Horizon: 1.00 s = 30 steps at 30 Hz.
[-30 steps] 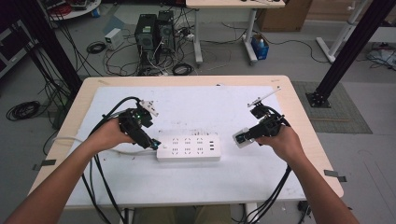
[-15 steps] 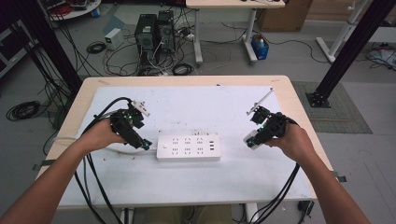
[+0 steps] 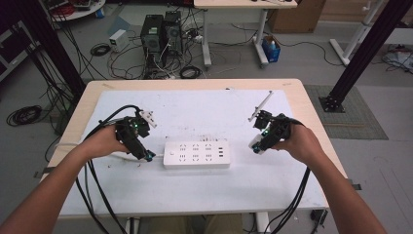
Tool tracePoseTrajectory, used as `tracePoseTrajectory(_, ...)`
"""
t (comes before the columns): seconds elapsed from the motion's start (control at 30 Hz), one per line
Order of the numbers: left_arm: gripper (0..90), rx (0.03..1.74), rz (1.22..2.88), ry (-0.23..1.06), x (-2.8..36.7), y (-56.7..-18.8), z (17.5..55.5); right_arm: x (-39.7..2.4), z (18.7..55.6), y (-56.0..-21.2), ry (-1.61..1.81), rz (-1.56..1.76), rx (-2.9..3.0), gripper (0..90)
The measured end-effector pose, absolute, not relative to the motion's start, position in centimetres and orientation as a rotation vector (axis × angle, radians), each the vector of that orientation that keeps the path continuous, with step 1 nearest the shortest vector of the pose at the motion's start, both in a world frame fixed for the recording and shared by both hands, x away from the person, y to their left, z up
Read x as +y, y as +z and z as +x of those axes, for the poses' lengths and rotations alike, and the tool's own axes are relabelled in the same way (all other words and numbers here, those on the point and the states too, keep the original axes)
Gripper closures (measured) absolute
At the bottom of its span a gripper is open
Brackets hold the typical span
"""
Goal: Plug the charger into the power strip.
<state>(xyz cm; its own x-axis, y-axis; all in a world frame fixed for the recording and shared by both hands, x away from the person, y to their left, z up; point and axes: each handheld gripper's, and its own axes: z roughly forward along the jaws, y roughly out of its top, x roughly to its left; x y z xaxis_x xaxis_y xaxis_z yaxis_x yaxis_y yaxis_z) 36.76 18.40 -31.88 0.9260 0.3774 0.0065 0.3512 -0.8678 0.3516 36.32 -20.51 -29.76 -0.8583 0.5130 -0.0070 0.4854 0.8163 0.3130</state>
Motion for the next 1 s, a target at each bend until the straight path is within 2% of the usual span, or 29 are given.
tracePoseTrajectory(0.37, 16.9, 0.471, 2.777, 0.144, 18.3, -33.0, 36.9, -16.3, 38.1, -29.2, 0.340, 0.580, 2.926, 62.2)
tracePoseTrajectory(0.77, 16.9, 0.422, 2.787, 0.159, 19.0, -33.2, 36.7, -10.9, 39.8, -31.0, 0.300, 0.371, 2.981, 62.2)
tracePoseTrajectory(1.0, 16.8, 0.477, 2.771, 0.163, 19.6, -33.5, 36.8, -8.4, 40.3, -32.4, 0.287, 0.286, 3.021, 62.3)
